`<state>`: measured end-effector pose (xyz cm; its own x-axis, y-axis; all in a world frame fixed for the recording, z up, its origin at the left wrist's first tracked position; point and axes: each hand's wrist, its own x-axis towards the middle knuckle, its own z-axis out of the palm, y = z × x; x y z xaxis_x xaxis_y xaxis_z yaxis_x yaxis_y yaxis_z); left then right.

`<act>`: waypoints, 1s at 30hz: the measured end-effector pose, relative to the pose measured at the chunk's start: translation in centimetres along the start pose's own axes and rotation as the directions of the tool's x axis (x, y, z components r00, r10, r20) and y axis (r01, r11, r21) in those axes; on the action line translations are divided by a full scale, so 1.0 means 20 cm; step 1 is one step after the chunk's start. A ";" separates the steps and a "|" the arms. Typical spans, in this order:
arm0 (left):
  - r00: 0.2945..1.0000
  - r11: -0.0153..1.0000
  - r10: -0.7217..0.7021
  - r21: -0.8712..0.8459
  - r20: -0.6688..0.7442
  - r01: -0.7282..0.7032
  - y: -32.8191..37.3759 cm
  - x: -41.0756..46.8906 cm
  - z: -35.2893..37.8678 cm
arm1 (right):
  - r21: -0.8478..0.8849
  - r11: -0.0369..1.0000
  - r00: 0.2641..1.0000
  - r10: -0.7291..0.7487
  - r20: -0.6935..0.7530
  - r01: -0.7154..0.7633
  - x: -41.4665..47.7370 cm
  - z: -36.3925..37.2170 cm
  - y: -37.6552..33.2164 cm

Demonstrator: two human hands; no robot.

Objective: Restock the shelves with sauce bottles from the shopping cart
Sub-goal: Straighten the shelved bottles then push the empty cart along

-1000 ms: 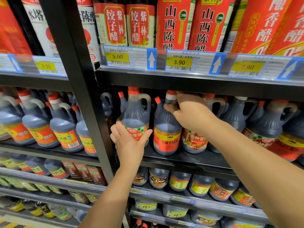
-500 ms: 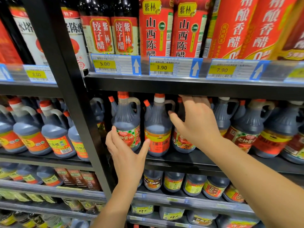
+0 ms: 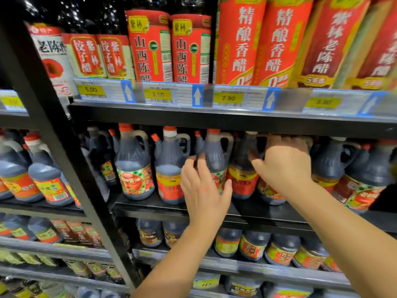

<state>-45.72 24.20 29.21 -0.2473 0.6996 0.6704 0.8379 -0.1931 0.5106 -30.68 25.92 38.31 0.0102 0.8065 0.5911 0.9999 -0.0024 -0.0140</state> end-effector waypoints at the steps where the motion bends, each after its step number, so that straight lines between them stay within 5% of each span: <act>1: 0.999 0.999 -0.037 0.039 0.010 0.036 0.03 0.02 0.02 | 0.007 1.000 1.000 -0.024 -0.014 0.024 0.01 0.00 0.01; 6: 0.986 0.972 -0.156 0.186 0.053 0.144 0.11 0.07 0.08 | 0.144 0.988 0.996 -0.063 0.067 0.053 0.08 0.02 0.02; 15: 0.979 0.959 -0.203 0.201 -0.008 0.201 0.14 0.09 0.10 | -0.011 0.996 0.954 0.091 0.286 -0.092 0.20 0.07 -0.07; 21: 0.971 0.962 -0.237 0.147 0.032 0.230 0.17 0.09 0.10 | 0.060 0.994 0.774 0.035 0.633 -0.094 0.18 0.06 -0.03; 25: 0.970 0.961 -0.241 0.147 0.035 0.233 0.17 0.07 0.08 | 0.001 0.996 0.933 0.086 0.351 -0.092 0.15 0.02 -0.05; 30: 0.977 0.966 -0.212 0.145 -0.019 0.213 0.15 0.03 0.04 | 0.154 0.988 0.997 0.013 0.080 -0.025 0.10 -0.02 -0.03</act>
<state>-42.92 24.67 30.79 -0.4286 0.7117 0.5566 0.8275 0.0619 0.5581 -31.19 27.25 39.84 0.0224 0.8513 0.5242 0.9859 0.0680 -0.1527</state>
